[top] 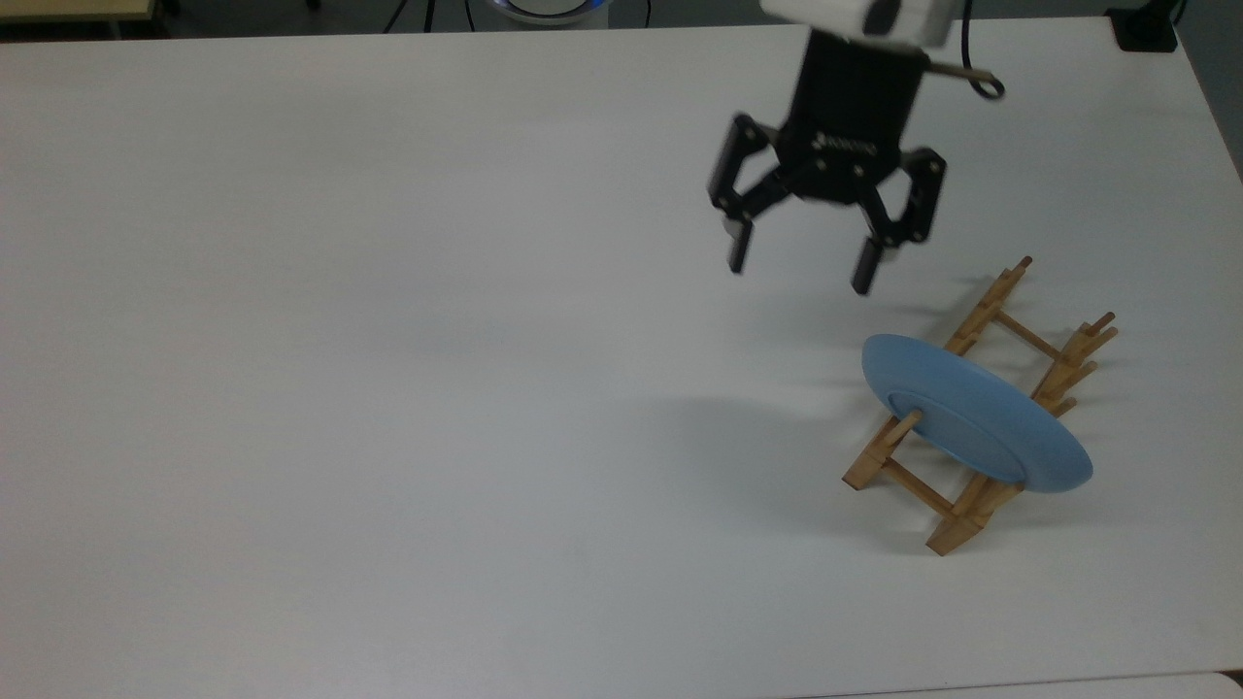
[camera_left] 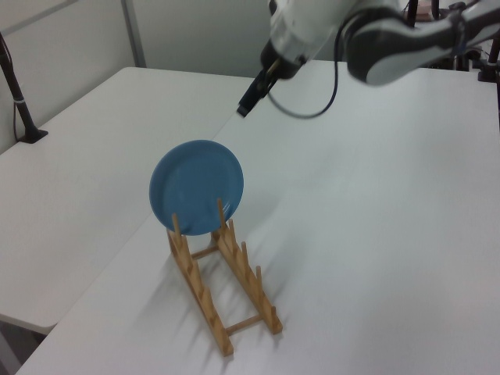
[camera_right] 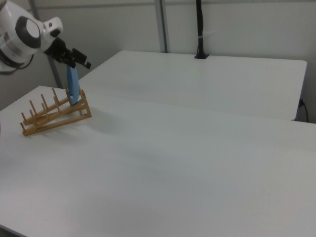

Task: Pick plate from plate rack
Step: 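Move the open gripper over the blue plate's rim in the rack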

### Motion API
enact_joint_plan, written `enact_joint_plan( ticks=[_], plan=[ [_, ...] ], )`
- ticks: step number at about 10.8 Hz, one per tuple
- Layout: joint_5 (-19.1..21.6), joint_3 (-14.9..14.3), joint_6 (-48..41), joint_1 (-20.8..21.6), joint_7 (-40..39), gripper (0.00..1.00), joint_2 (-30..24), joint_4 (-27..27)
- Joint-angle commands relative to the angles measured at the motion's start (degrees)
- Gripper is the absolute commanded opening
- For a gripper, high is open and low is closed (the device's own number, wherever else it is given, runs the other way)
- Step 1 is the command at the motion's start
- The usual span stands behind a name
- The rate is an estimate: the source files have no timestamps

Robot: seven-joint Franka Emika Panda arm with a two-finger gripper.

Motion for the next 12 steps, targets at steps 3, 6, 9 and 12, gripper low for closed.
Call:
enact_joint_plan(
  ticks=[3, 6, 9, 12],
  plan=[
    [-2.0, 1.8, 7.0, 1.3, 8.0, 0.96, 2.8, 1.4],
    [-3.4, 2.1, 11.2, 2.8, 11.6, 0.95, 5.3, 1.6],
    [-8.8, 2.0, 12.1, 2.9, 16.9, 0.93, 9.3, 4.4],
    [-10.0, 2.0, 12.6, 2.9, 17.4, 0.82, 10.6, 4.6]
  ],
)
